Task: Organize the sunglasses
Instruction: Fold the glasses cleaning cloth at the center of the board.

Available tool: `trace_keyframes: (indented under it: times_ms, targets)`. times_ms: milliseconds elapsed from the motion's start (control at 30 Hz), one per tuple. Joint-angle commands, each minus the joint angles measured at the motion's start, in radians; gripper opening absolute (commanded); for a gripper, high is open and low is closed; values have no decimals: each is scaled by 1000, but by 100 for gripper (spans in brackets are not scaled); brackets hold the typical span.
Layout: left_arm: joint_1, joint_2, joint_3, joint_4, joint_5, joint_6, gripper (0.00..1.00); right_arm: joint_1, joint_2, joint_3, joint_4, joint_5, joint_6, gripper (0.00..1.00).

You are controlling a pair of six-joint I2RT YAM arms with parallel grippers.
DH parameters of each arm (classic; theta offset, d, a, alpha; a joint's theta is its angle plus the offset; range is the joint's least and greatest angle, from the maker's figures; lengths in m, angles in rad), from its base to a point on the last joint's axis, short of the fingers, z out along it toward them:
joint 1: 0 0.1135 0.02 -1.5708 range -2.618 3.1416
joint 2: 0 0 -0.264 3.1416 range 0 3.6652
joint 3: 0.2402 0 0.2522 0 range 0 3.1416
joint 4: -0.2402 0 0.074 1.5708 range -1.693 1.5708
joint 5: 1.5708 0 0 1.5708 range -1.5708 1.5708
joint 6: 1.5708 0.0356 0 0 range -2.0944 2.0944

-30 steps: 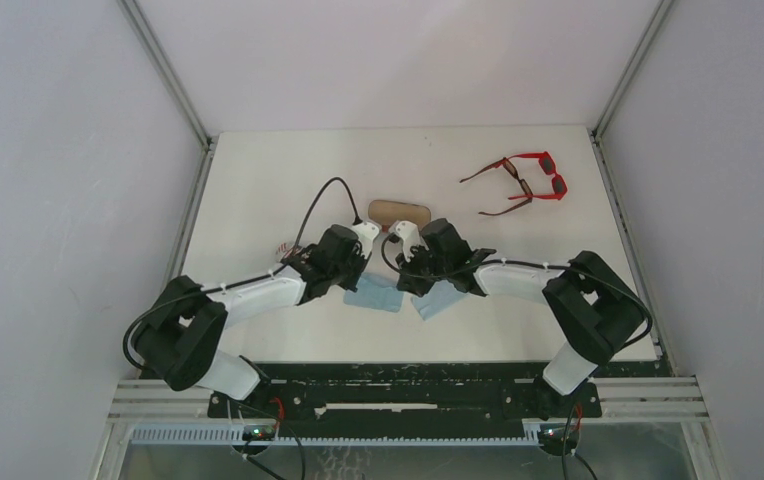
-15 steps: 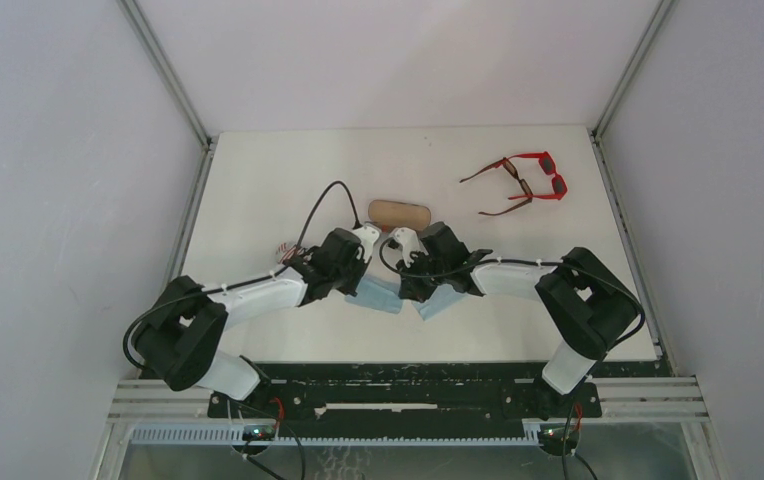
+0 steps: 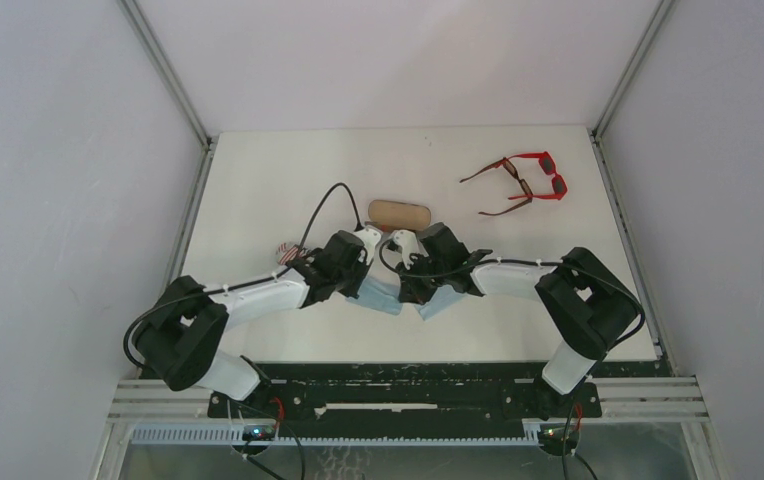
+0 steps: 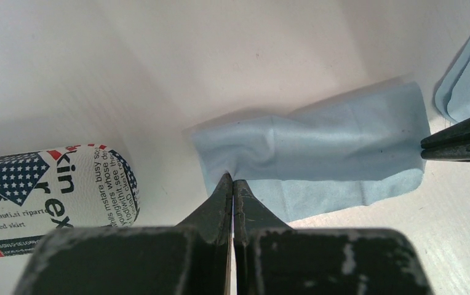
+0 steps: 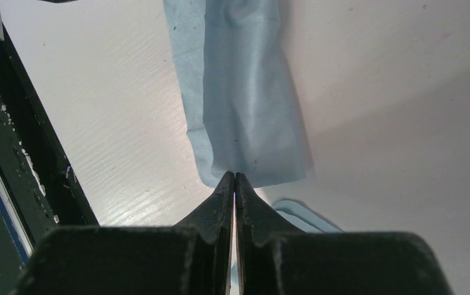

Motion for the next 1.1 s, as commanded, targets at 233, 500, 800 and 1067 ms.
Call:
trace_keyframes:
  times_ms: [233,500,800,1067]
  targets:
    - [-11,-14,-3,5,-29,-43,1,15,16,28,24,-41,15,0]
    - [-14,-12,-12,5,-31,-58,2,22,16,27,19,-45,16,0]
    - [-20,-45,-32,0,-39,-82,14,23,5,28,9,-40,18,14]
    - [-36,-192,-106,-34,-33,-162,28,23,-36,21,-21,-12,20,26]
